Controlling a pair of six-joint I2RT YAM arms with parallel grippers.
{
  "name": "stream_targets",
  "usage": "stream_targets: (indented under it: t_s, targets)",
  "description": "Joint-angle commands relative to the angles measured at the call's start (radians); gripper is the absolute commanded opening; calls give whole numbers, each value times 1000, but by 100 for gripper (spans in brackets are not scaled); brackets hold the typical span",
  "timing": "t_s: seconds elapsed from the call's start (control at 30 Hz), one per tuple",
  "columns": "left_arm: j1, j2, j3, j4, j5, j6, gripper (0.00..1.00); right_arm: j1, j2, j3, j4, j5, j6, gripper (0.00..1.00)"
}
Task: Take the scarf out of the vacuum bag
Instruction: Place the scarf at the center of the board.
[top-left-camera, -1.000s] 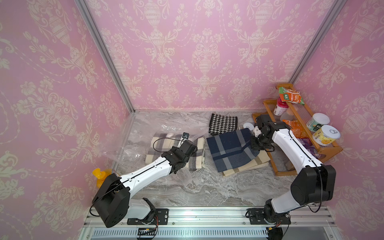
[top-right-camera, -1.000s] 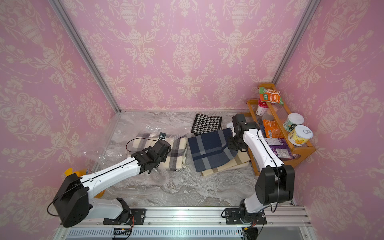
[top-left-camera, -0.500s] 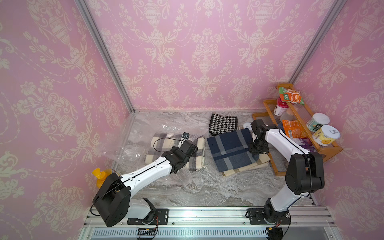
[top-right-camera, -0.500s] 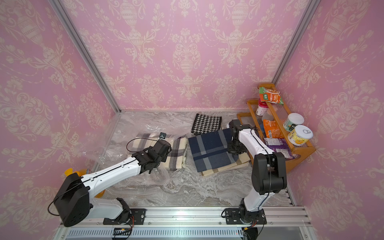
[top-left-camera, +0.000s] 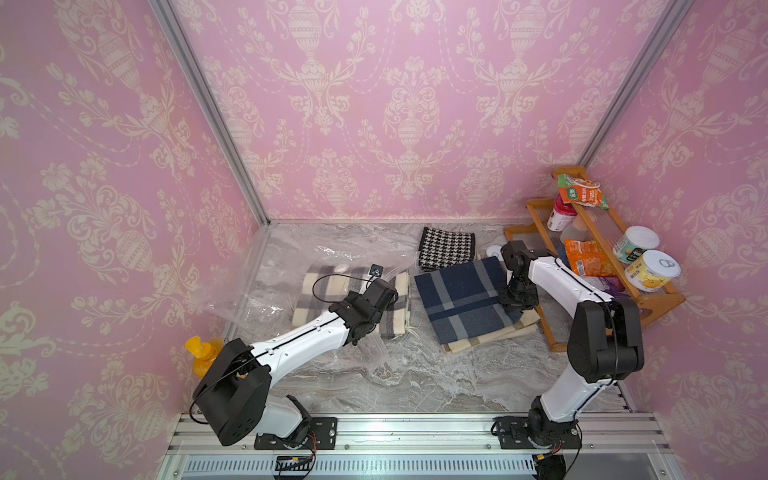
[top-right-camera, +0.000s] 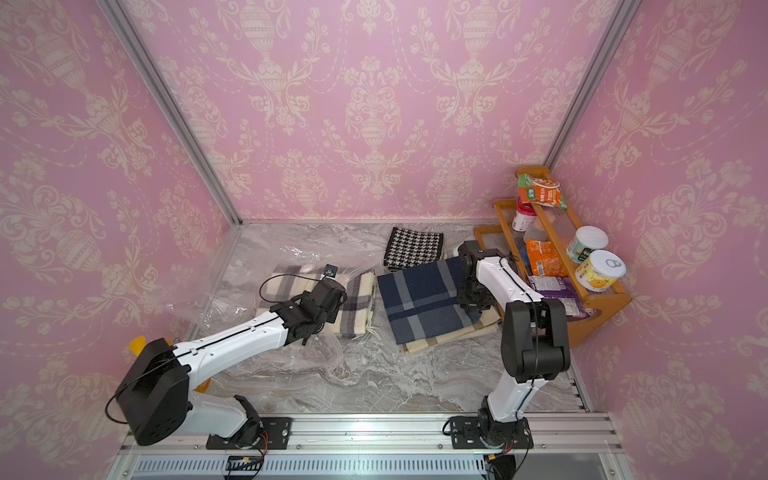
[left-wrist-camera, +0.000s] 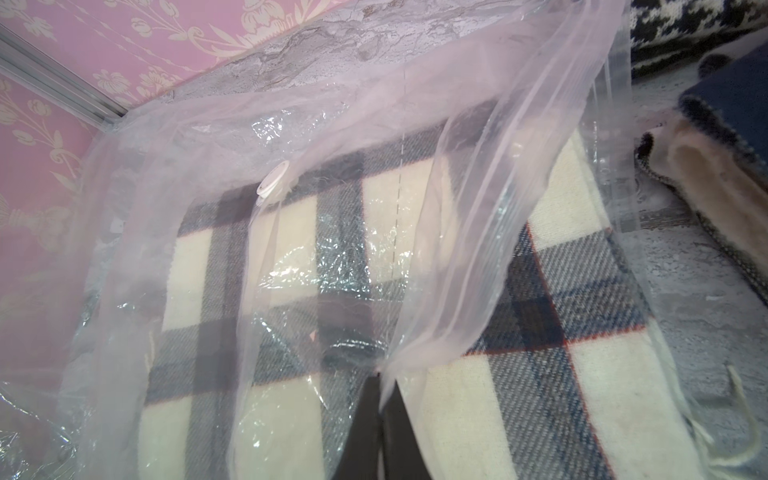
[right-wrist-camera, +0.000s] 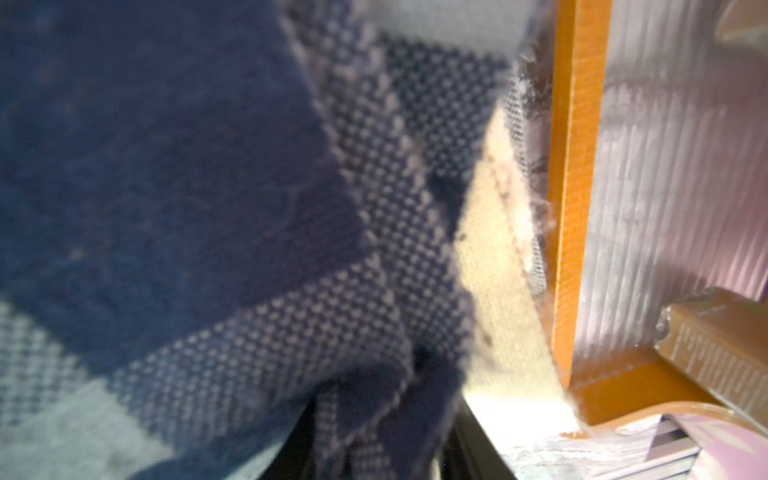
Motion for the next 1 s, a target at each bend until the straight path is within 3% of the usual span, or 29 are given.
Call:
stream_targets:
  t_s: [0.0, 0.17, 0.3, 0.63, 0.7, 0.97]
  targets:
    - [-3, 5, 23, 34, 25, 14, 0, -15, -20, -5, 0, -7, 1, 51]
    - [-5, 17, 35, 44, 29, 21, 0, -34, -52, -20, -15, 34, -1, 73]
    - [-4, 33, 50, 43, 27, 25, 0, -39, -62, -28, -26, 116, 15, 85]
    - [-5, 46, 55, 38, 27, 23, 0, -39, -141, -45, -50, 260, 37, 95]
    - [-5, 43, 55, 37, 28, 23, 0, -39, -193, -52, -40, 233, 35, 96]
    - [-4, 38, 52, 23, 27, 21, 0, 19, -384, -153, 71, -76, 51, 100]
